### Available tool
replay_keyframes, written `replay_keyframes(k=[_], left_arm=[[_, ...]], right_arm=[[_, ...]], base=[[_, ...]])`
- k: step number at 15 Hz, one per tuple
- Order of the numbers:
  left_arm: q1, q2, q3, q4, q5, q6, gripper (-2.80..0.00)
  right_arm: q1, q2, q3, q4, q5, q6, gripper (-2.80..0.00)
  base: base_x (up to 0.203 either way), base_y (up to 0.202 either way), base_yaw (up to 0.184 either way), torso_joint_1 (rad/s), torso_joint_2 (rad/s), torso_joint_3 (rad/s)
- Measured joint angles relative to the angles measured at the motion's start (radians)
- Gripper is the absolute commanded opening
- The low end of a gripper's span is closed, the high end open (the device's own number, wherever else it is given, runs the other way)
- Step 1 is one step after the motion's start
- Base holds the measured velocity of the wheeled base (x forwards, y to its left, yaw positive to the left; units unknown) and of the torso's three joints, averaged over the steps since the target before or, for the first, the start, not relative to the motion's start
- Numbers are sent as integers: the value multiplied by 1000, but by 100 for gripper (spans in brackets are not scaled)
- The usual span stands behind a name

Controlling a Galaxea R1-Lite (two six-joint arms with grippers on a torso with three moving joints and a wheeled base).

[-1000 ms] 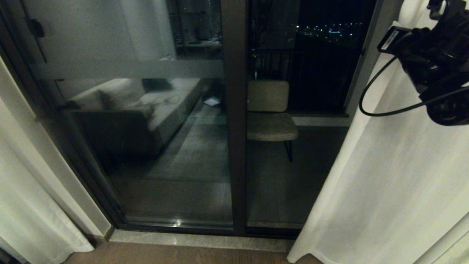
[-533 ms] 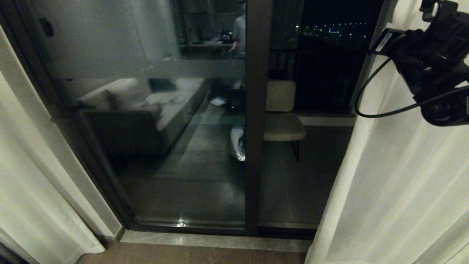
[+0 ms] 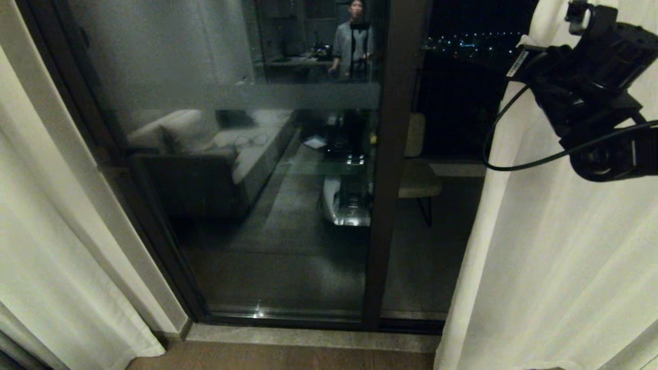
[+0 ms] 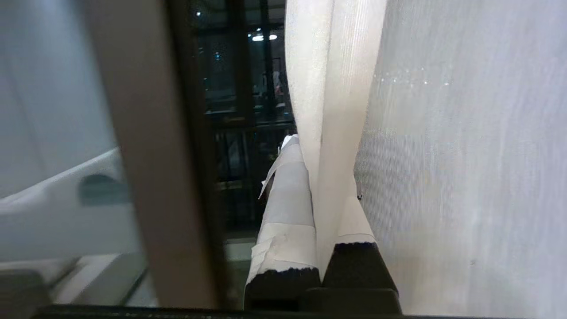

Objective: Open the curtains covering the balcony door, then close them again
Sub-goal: Close the inner curtains on both sides

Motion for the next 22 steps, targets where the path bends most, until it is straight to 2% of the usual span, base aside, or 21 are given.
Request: replay_keyframes(k=[3,22], left_arm=[[0,0,0,0,0,0,-280],[0,0,0,-1,1,0,-280]], right_arm=[[6,15,-13,0,-19,1,-280],[8,84,-107,6,-19,1,-280]], base=[[0,186,-1,3,0,1],[0,186,-2,2,2,2]])
